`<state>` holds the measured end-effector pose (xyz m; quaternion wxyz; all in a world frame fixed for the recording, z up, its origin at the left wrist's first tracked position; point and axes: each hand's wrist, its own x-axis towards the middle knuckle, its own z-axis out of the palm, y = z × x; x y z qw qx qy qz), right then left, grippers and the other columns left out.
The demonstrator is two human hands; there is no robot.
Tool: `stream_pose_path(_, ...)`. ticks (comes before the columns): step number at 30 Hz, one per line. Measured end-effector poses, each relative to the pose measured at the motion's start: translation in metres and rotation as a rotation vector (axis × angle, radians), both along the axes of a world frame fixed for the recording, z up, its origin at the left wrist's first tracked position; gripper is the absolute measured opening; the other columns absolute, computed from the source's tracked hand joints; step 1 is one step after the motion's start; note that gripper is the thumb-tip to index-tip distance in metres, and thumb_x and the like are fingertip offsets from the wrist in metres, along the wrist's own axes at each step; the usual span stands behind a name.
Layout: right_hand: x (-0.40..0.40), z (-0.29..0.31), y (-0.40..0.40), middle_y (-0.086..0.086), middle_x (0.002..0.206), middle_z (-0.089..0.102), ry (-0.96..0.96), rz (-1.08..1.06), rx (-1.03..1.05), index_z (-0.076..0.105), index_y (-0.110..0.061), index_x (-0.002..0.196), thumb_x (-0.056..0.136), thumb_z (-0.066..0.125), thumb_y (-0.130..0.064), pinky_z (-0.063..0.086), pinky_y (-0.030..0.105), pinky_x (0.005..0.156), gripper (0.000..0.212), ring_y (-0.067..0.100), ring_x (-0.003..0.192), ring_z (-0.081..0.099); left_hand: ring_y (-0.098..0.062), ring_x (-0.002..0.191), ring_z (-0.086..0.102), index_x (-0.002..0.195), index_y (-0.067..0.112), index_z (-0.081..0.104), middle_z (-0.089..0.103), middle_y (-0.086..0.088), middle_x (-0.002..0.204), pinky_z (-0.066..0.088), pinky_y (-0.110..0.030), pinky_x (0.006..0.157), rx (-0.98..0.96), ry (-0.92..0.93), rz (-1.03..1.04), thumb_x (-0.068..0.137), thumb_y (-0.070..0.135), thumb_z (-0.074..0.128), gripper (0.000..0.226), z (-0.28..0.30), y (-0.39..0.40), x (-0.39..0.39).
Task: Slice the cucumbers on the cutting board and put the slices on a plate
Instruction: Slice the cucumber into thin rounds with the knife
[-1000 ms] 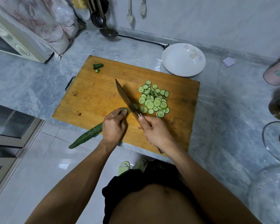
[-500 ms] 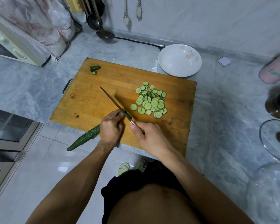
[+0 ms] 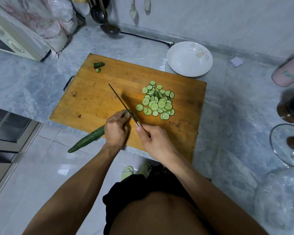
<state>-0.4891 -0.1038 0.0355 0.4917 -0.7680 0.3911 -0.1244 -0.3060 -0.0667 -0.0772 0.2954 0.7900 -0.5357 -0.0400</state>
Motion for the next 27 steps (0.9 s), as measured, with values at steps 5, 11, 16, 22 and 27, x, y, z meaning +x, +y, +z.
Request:
stream_pose_path(5,0.007,-0.009,-0.001,-0.008,0.048,0.037,-0.002,-0.017,0.008,0.042,-0.035,0.065,0.104,0.048,-0.035,0.027,0.018,0.046,0.040,0.007,0.045,0.038,-0.028,0.097,0.068,0.096,0.006,0.077,0.071,-0.011,0.113,0.052,-0.028,0.076,-0.021,0.001,0.022,0.077,-0.002,0.069,0.022,0.002,-0.001,-0.002)
stream_pose_path(11,0.011,-0.017,-0.007,-0.009,0.050,0.039,0.027,-0.016,-0.018,0.040,-0.039,0.064,0.104,0.048,-0.035,0.028,0.016,0.047,0.041,0.005,0.047,0.038,-0.031,0.096,0.069,0.097,0.004,0.077,0.071,-0.015,0.110,0.056,-0.033,0.078,-0.048,0.004,0.014,0.067,-0.011,0.067,0.035,0.010,0.001,-0.005)
stream_pose_path(16,0.007,-0.016,-0.012,0.001,0.056,0.044,-0.044,-0.152,0.181,0.050,-0.016,0.070,0.105,0.045,-0.039,0.032,0.028,0.045,0.042,0.014,0.045,0.037,-0.032,0.093,0.070,0.099,0.005,0.077,0.071,-0.017,0.110,0.055,-0.035,0.080,-0.058,0.004,0.018,0.071,-0.009,0.066,0.032,0.019,0.002,-0.008)
stream_pose_path(22,-0.003,-0.008,-0.023,0.003,0.056,0.051,-0.044,-0.143,0.188,0.055,-0.032,0.066,0.105,0.046,-0.040,0.038,0.029,0.039,0.040,0.014,0.037,0.043,-0.031,0.097,0.070,0.101,0.005,0.076,0.069,-0.017,0.113,0.052,-0.033,0.086,-0.037,0.046,0.014,0.072,-0.011,0.065,0.035,0.021,0.005,-0.006)
stream_pose_path(27,-0.009,0.001,-0.022,-0.014,0.049,0.052,-0.039,-0.043,0.031,0.050,-0.032,0.068,0.106,0.046,-0.034,0.033,0.023,0.040,0.037,0.002,0.040,0.047,-0.030,0.097,0.069,0.105,0.007,0.075,0.069,-0.015,0.116,0.054,-0.033,0.083,-0.027,0.053,-0.004,0.069,-0.013,0.064,0.043,0.022,0.004,-0.004)
